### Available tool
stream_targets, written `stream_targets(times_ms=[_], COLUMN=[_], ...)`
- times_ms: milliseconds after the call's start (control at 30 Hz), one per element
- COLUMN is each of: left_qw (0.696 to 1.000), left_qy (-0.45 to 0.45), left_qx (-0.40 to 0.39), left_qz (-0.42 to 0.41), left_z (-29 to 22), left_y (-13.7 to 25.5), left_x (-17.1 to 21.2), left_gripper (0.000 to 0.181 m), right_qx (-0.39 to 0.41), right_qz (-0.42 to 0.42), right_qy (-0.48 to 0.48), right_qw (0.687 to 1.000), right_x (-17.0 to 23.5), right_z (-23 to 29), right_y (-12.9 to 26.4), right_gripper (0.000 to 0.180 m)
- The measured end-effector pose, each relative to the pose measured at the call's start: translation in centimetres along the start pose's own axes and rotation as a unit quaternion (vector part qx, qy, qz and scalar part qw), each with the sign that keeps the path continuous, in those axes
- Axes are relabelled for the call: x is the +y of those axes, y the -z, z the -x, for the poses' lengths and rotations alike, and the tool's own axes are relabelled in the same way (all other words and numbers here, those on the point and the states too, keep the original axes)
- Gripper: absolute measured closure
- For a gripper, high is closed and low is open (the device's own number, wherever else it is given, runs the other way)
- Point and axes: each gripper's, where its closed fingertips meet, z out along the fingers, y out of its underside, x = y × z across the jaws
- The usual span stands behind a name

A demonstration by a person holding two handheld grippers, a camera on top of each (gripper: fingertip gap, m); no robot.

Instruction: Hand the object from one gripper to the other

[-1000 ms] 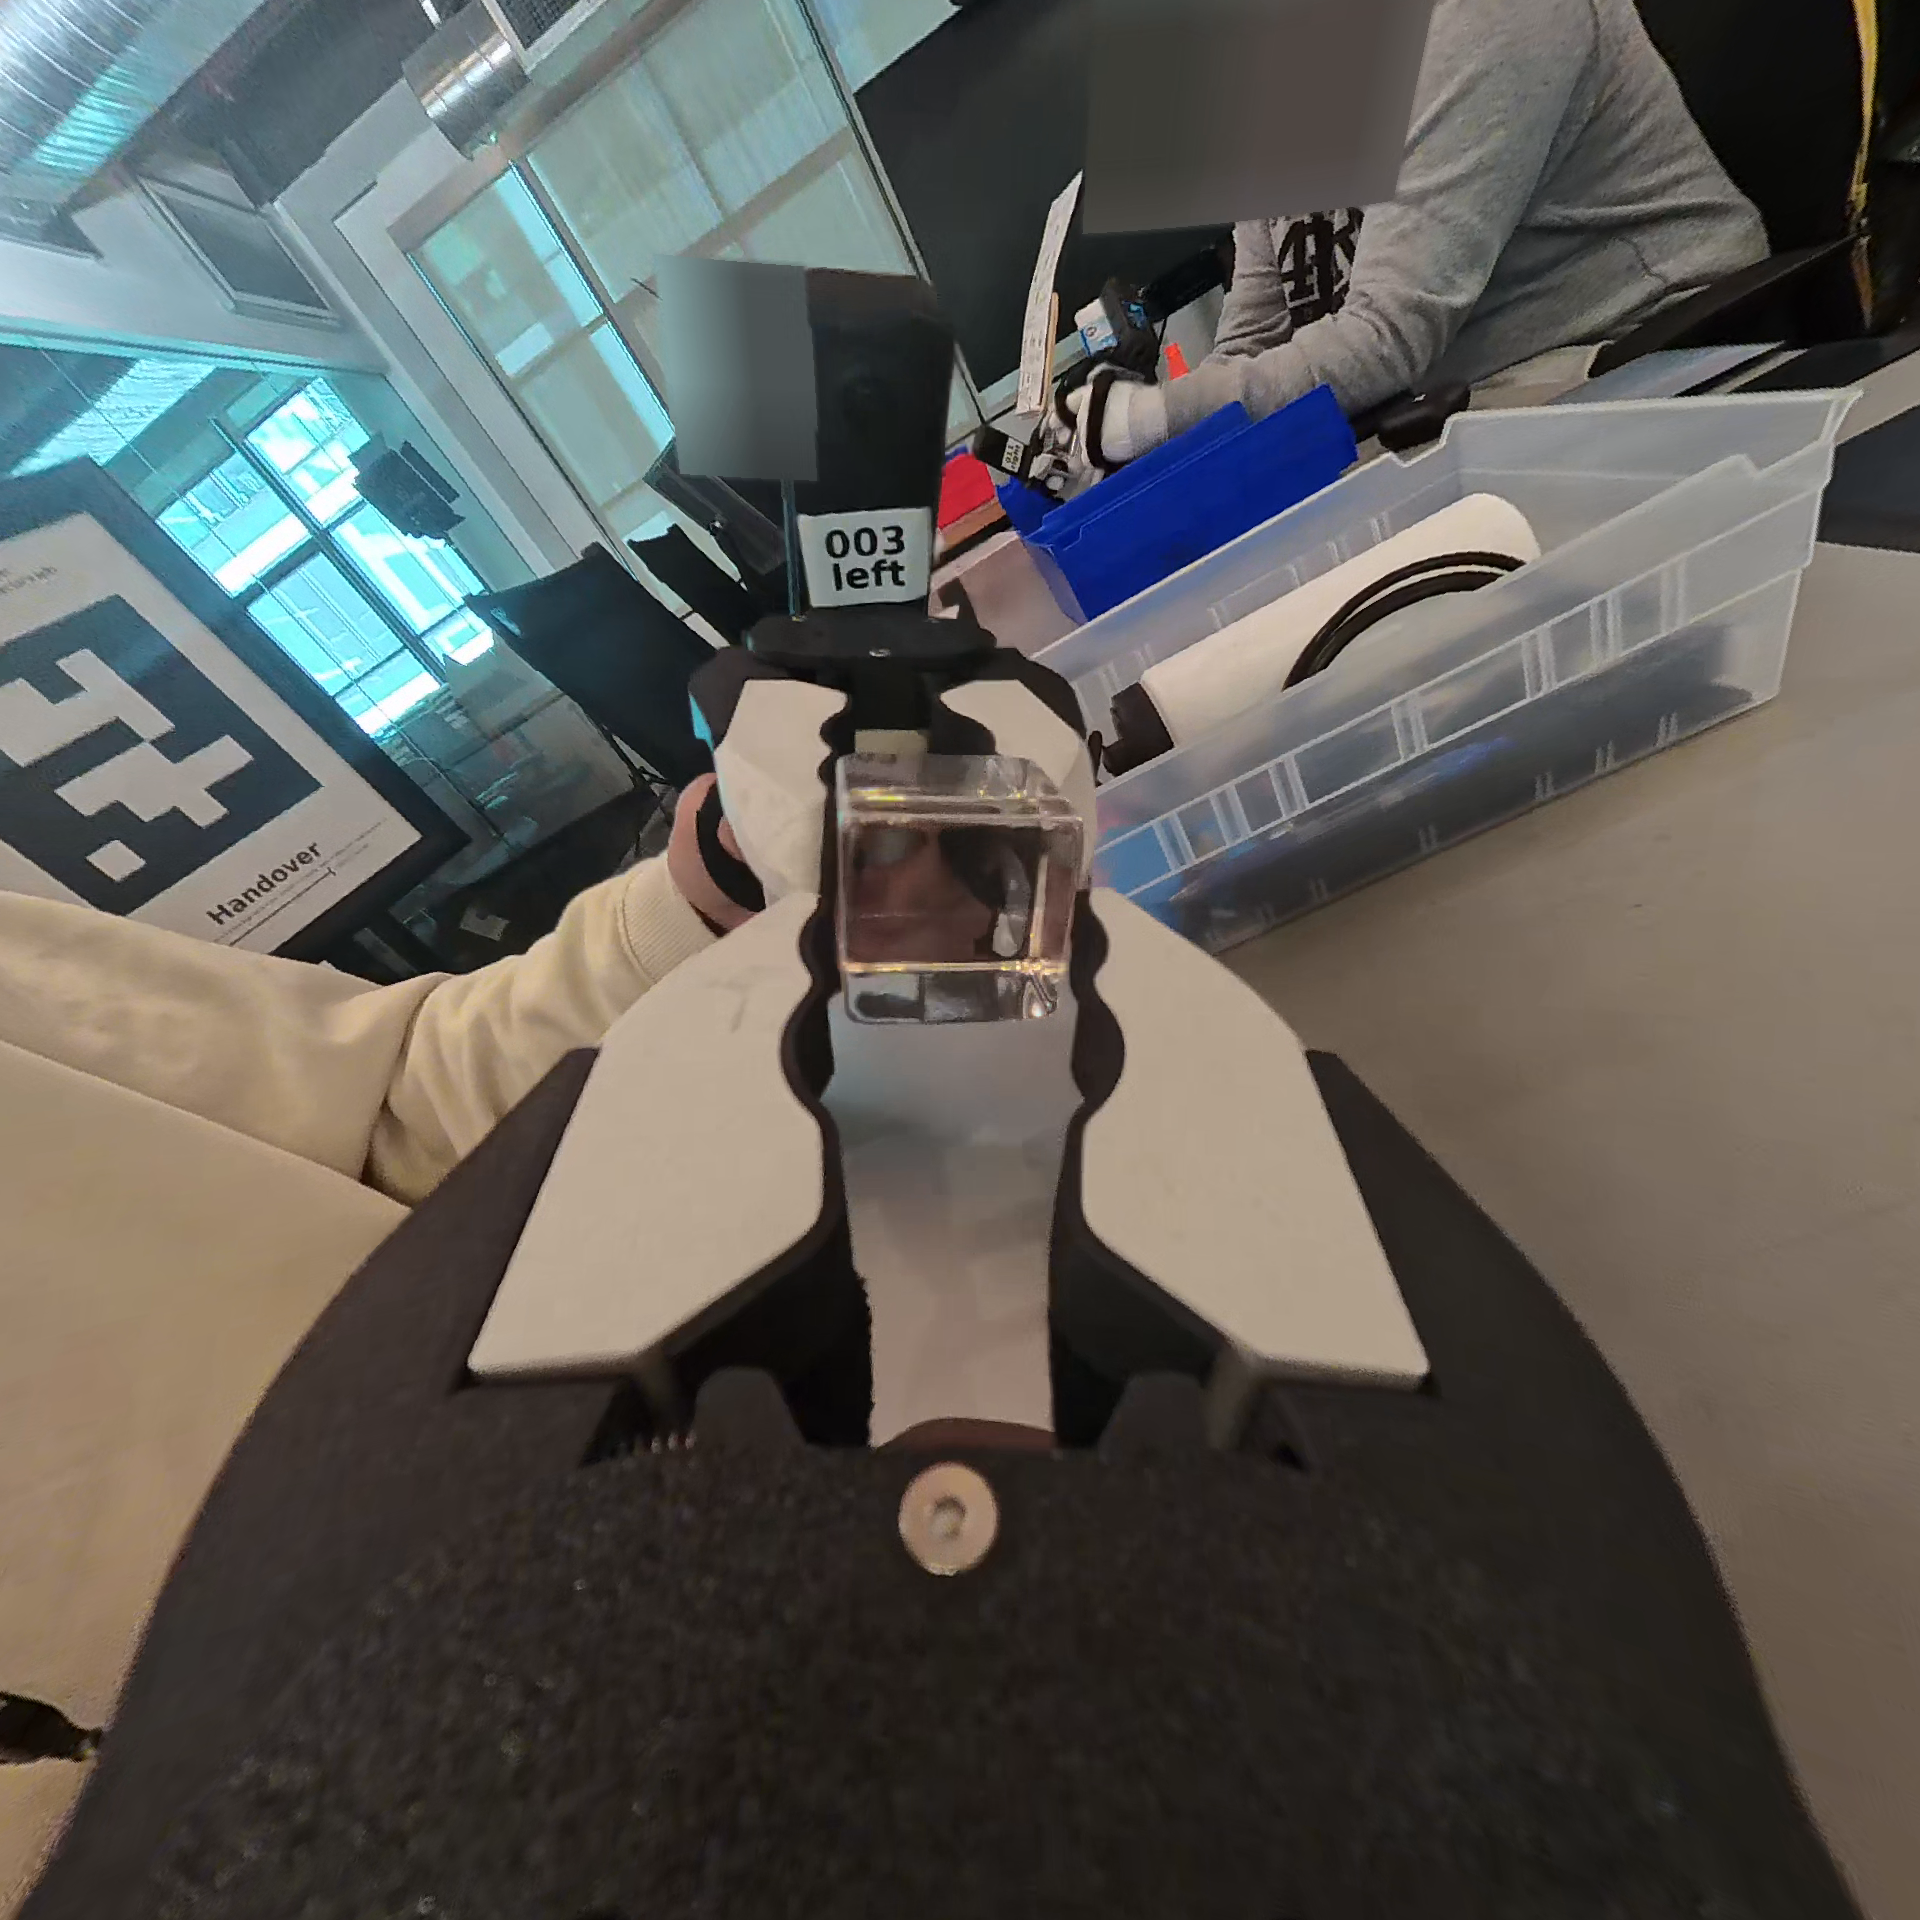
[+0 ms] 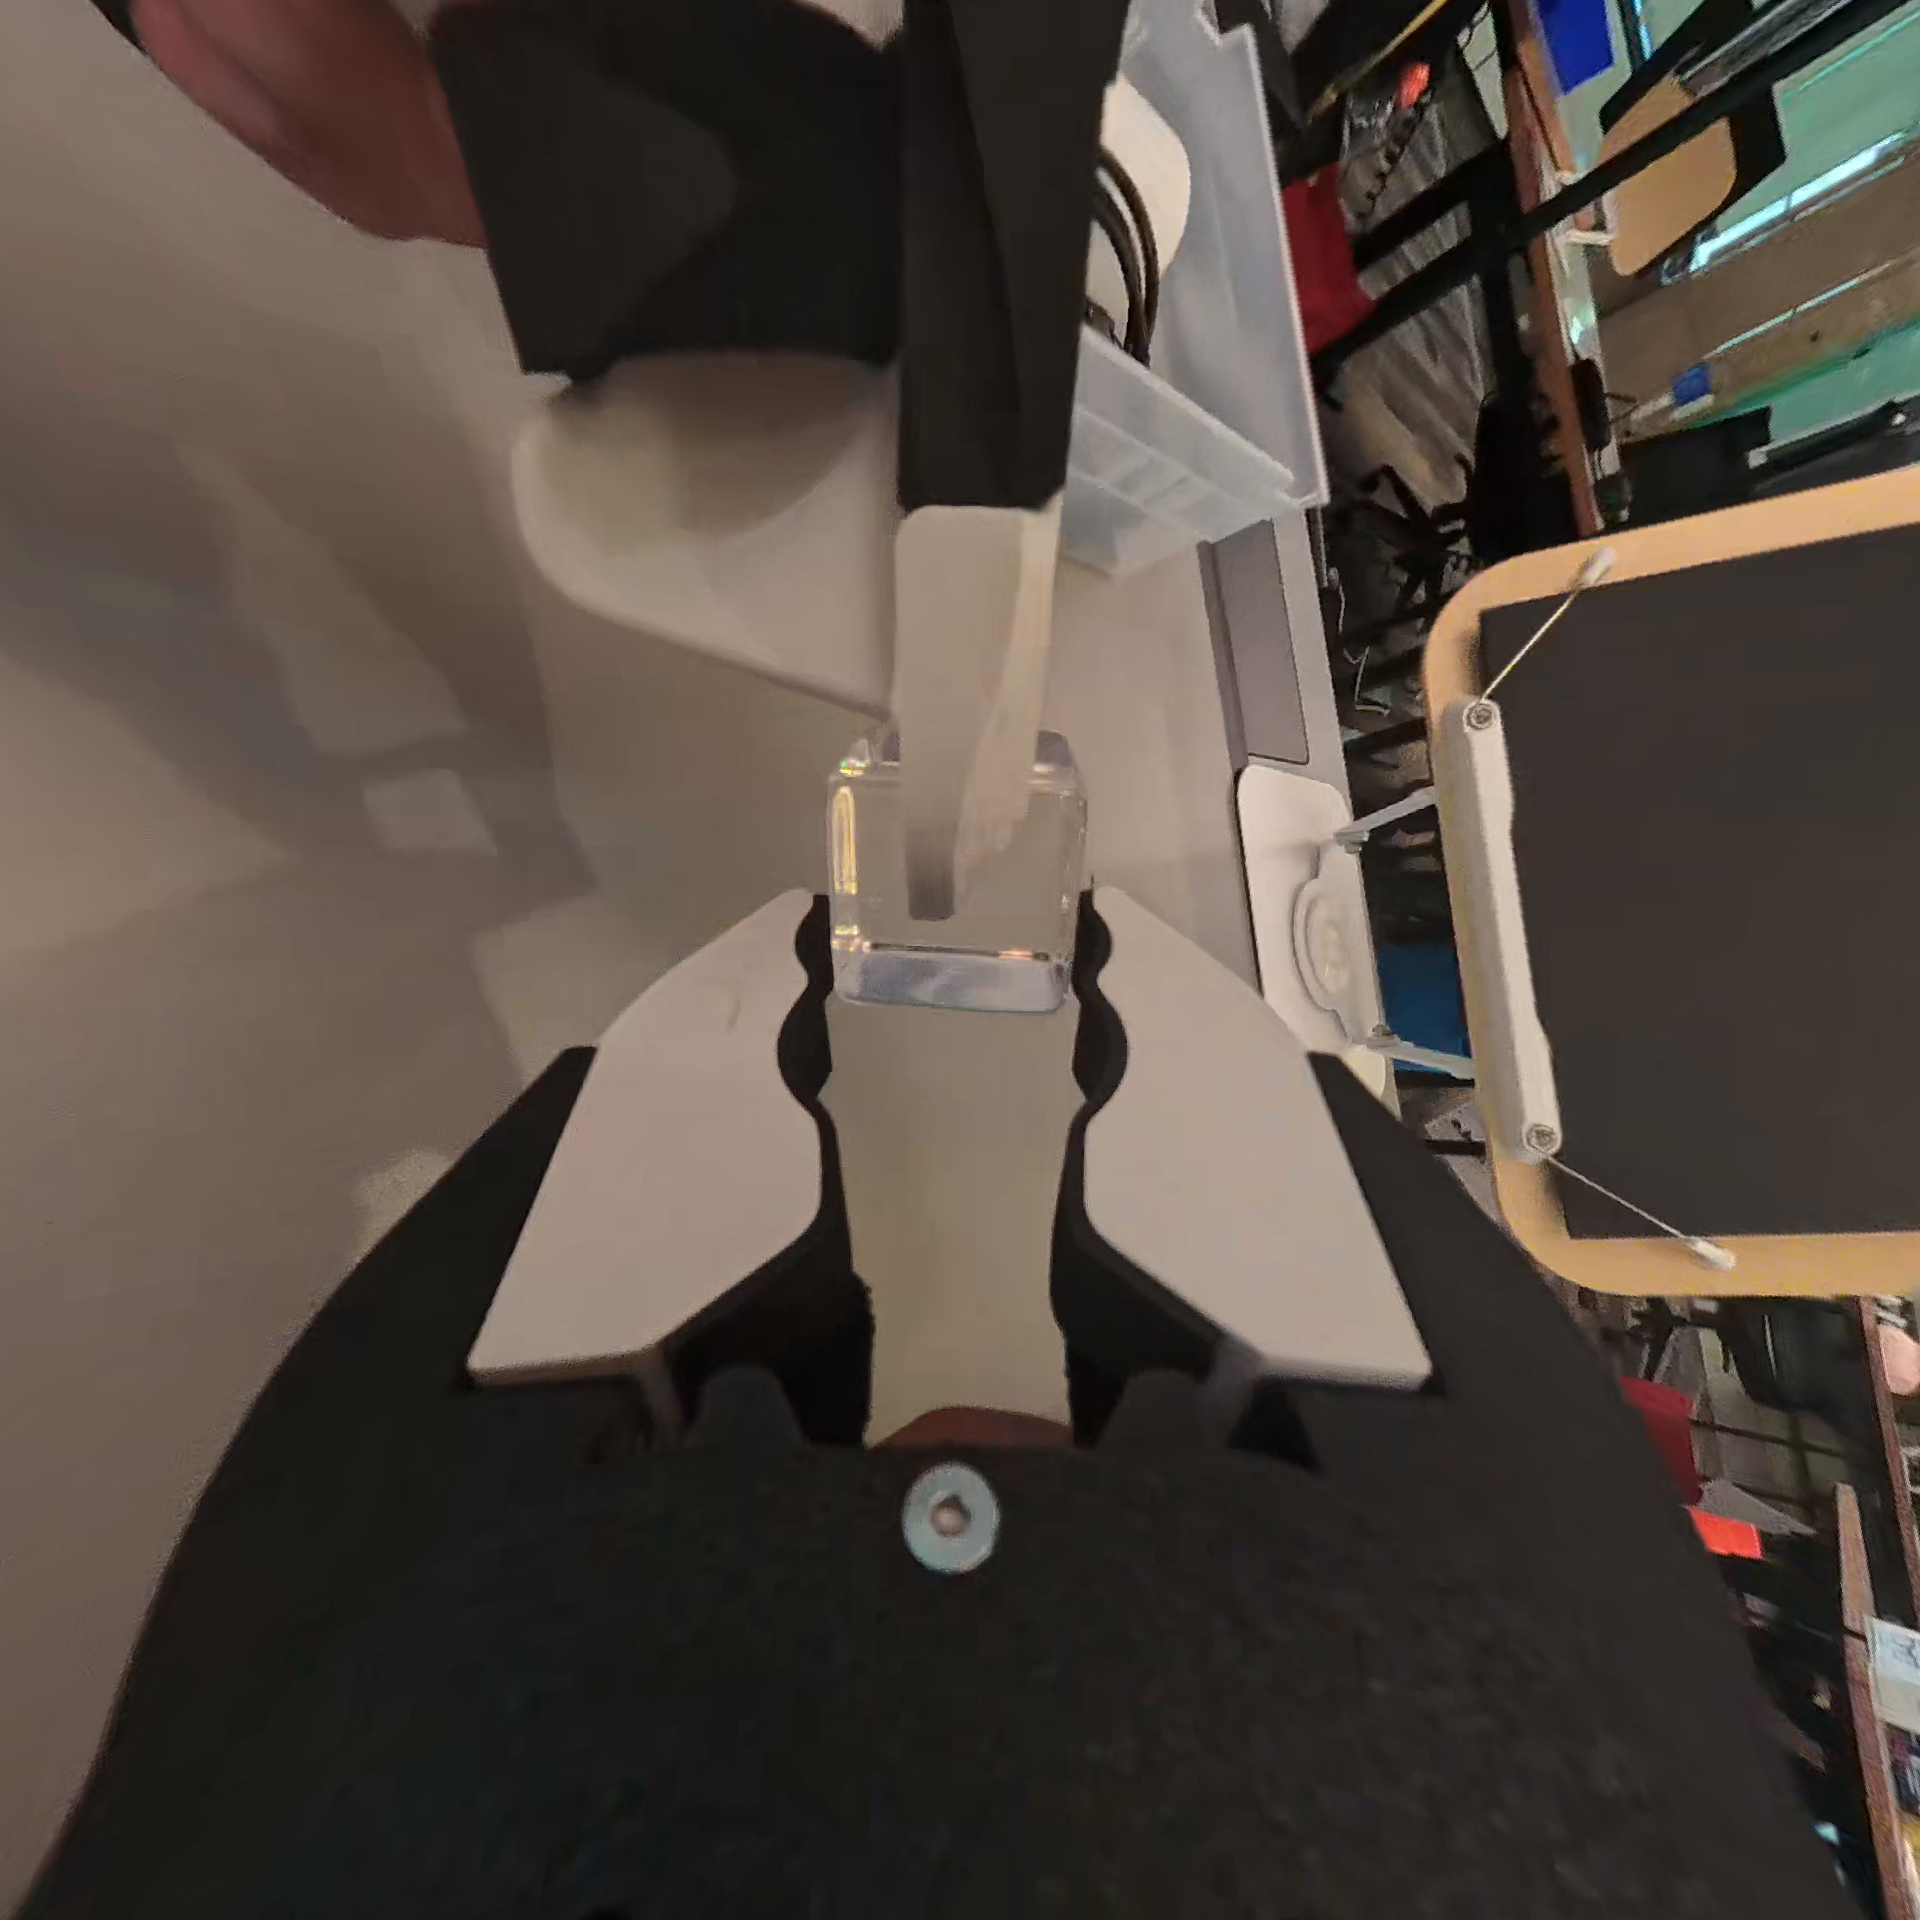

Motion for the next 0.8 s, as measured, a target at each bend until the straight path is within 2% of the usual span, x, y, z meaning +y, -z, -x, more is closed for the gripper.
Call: stream_targets(times_ms=[33,167,300,400,467,533,667,800], left_qw=[1.000,1.000,0.996,0.979,0.964,0.948,0.918,0.898], left_qy=[-0.001,-0.011,-0.018,0.001,0.031,0.060,0.118,0.132], left_qx=[-0.006,0.012,0.093,0.196,0.252,0.291,0.365,0.414], left_qz=[0.000,-0.002,-0.007,-0.055,-0.077,-0.110,-0.102,-0.072], left_z=[0.1,-0.1,-1.0,-2.5,-2.8,-2.9,-3.9,-5.4], left_y=[0.0,0.1,2.7,5.7,7.0,7.6,7.1,6.2], left_x=[0.0,-0.1,-0.5,-1.8,-2.5,-3.3,-3.2,-2.3], left_gripper=[0.138,0.135,0.132,0.125,0.126,0.127,0.129,0.121], right_qx=[-0.001,-0.002,0.013,-0.002,-0.024,-0.039,-0.015,-0.021], right_qz=[0.005,-0.006,-0.024,-0.141,-0.256,-0.336,-0.423,-0.465], right_qy=[-0.002,0.000,0.014,-0.017,-0.078,-0.109,-0.103,-0.125], right_qw=[1.000,1.000,1.000,0.990,0.963,0.935,0.900,0.876], right_x=[0.1,0.0,0.4,-0.7,-2.5,-3.8,-5.6,-6.8], right_z=[0.0,-0.1,-1.1,-1.5,-1.9,-2.1,-1.8,-1.4], right_y=[-0.1,0.1,0.9,2.3,3.8,4.9,6.0,6.3], right_gripper=[0.136,0.135,0.136,0.136,0.136,0.136,0.136,0.136])
